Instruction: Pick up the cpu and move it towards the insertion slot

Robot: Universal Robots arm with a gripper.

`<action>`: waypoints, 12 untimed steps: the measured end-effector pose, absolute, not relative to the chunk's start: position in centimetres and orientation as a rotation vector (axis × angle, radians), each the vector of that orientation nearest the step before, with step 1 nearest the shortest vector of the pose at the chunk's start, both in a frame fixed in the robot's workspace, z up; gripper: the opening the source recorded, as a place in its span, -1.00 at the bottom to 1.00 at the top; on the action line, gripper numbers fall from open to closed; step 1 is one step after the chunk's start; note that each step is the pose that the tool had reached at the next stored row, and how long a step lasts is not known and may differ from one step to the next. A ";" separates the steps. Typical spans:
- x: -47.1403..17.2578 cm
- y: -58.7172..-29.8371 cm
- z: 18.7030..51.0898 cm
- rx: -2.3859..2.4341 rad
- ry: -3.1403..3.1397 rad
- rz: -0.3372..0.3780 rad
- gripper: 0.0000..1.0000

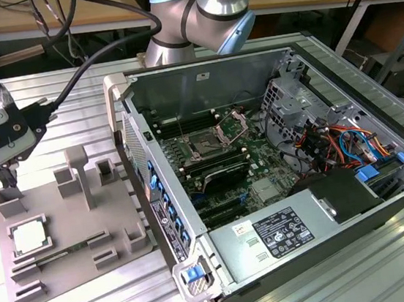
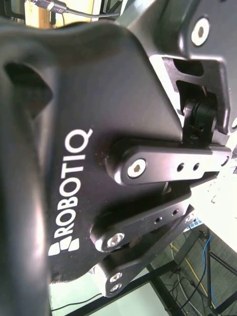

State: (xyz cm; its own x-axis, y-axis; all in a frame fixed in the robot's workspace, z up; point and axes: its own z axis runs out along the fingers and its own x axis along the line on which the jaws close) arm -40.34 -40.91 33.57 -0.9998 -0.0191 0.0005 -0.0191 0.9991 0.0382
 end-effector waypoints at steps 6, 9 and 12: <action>-40.3 -40.9 33.5 0.030 -3.140 -0.060 -0.79; -40.3 -40.9 33.4 0.030 -3.140 -0.060 -0.79; -40.3 -40.9 33.4 0.030 -3.140 -0.060 -0.79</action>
